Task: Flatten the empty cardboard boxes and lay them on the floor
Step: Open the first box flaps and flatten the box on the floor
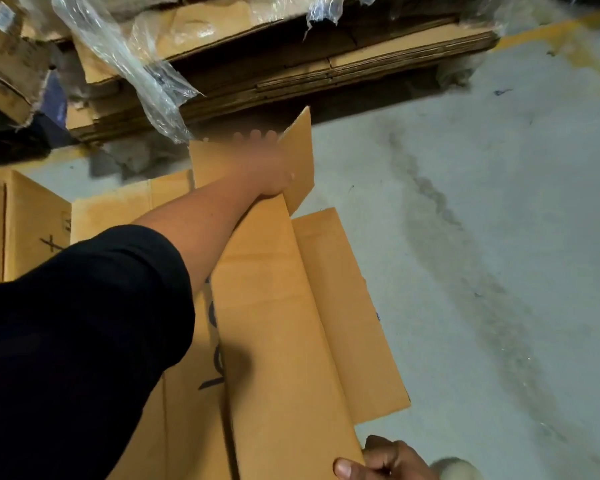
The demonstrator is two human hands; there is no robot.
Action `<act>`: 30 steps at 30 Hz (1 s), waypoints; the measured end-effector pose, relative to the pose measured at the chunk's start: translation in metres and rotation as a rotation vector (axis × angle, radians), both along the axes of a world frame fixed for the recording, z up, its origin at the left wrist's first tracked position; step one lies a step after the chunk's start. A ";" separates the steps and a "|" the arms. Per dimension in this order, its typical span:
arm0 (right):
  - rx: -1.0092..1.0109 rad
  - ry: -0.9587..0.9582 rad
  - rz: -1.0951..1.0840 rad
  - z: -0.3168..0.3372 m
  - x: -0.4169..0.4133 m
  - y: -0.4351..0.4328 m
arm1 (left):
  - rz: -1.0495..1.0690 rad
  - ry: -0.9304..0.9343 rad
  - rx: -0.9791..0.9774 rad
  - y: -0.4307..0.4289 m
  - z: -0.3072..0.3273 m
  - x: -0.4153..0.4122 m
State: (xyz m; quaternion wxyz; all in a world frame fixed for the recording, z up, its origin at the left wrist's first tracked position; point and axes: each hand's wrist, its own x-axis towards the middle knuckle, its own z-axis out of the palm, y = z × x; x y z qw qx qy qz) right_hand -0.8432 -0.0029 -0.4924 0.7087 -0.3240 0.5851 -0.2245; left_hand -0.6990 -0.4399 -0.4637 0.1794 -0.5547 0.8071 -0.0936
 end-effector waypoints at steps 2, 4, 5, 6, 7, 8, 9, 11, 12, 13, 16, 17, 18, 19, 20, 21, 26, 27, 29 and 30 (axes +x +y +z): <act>0.014 -0.018 -0.041 -0.003 0.002 0.001 | -0.012 -0.012 -0.003 0.001 0.001 0.000; 0.037 0.010 -0.068 0.000 0.004 -0.003 | -0.006 0.040 0.026 0.008 0.007 0.002; 0.047 0.045 -0.084 0.001 0.005 -0.007 | 0.000 0.109 0.050 0.016 0.012 0.006; 0.052 0.084 -0.086 0.000 0.005 -0.011 | 0.007 0.200 0.066 0.027 0.018 0.012; 0.038 0.129 -0.097 0.001 0.006 -0.017 | 0.020 0.294 0.064 0.040 0.026 0.021; 0.026 0.173 -0.111 0.003 0.008 -0.025 | 0.047 0.381 0.052 0.056 0.033 0.033; 0.009 0.206 -0.121 0.004 0.010 -0.035 | 0.090 0.459 0.038 0.075 0.039 0.049; -0.039 0.267 -0.082 0.007 0.017 -0.061 | 0.209 0.570 0.016 0.117 0.042 0.092; -0.072 0.308 -0.045 0.007 0.018 -0.075 | 0.274 0.590 0.011 0.138 0.039 0.116; -0.107 0.342 -0.002 0.006 0.018 -0.089 | 0.343 0.591 0.024 0.158 0.032 0.141; -0.153 0.447 0.153 0.000 0.015 -0.131 | 0.538 0.513 0.157 0.207 0.000 0.206; -0.156 0.495 0.208 -0.001 0.015 -0.142 | 0.567 0.452 0.193 0.218 -0.013 0.222; -0.151 0.536 0.257 -0.003 0.017 -0.153 | 0.589 0.406 0.215 0.227 -0.025 0.234; -0.144 0.575 0.298 -0.005 0.020 -0.162 | 0.622 0.399 0.226 0.233 -0.035 0.242; -0.136 0.607 0.331 -0.009 0.022 -0.171 | 0.664 0.423 0.228 0.235 -0.043 0.247; -0.123 0.629 0.352 -0.013 0.025 -0.180 | 0.716 0.465 0.220 0.235 -0.049 0.249; -0.038 0.662 0.463 -0.022 0.040 -0.220 | 1.144 0.719 0.173 0.223 -0.072 0.249; -0.021 0.674 0.478 -0.024 0.042 -0.226 | 1.154 0.733 0.145 0.220 -0.077 0.250; 0.024 0.688 0.487 -0.028 0.040 -0.238 | 1.080 0.712 0.085 0.214 -0.086 0.257; 0.049 0.662 0.489 -0.028 0.038 -0.240 | 1.032 0.692 0.076 0.211 -0.090 0.261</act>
